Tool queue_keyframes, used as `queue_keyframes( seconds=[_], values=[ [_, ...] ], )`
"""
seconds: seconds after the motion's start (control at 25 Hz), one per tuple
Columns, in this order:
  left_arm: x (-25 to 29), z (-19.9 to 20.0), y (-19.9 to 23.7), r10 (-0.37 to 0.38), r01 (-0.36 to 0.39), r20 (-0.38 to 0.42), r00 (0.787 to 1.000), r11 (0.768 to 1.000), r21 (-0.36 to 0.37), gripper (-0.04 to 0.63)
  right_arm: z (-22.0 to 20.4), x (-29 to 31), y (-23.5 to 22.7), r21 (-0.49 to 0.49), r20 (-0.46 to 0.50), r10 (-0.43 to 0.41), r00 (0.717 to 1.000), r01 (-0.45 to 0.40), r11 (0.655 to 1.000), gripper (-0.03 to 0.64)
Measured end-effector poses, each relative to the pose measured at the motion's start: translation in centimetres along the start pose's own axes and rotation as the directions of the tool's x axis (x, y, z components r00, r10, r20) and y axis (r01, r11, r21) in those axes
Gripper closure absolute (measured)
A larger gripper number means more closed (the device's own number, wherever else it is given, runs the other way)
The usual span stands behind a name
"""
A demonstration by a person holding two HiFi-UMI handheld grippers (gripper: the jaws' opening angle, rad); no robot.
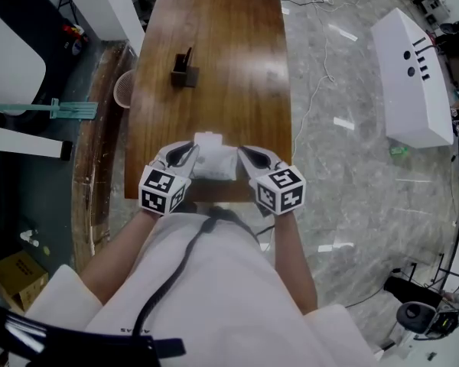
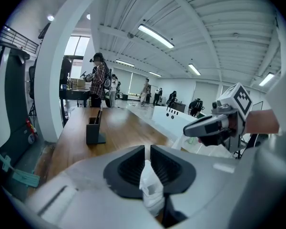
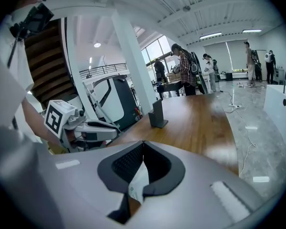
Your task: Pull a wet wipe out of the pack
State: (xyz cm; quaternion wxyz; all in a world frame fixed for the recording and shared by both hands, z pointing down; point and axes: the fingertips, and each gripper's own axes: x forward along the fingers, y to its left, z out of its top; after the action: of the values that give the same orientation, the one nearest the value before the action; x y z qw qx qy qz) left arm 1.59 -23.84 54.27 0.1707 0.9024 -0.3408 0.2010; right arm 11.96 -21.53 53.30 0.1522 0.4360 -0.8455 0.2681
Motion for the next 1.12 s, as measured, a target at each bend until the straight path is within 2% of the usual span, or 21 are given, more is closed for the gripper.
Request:
queue_keyframes(
  seconds=[0.56,0.8,1.12],
  values=[
    [-1.3,5.0,-0.4,-0.013,0.012,0.113,0.994,1.000,0.004,0.555,6.2,-2.7,2.0,-0.078,0.151,0.015,0.988,-0.004,0.997,0.606],
    [-2.8,8.8,-0.3,-0.006,0.005,0.197,0.980,1.000,0.006,0.578,9.9,-4.5,3.3,-0.108,0.263,0.025,0.964,0.004,0.994,0.606],
    [-4.5,12.9,0.1,-0.002,-0.005,0.291,0.957,1.000,0.020,0.589,12.6,-6.1,3.9,-0.102,0.380,0.012,0.925,0.028,0.994,0.607]
  ],
)
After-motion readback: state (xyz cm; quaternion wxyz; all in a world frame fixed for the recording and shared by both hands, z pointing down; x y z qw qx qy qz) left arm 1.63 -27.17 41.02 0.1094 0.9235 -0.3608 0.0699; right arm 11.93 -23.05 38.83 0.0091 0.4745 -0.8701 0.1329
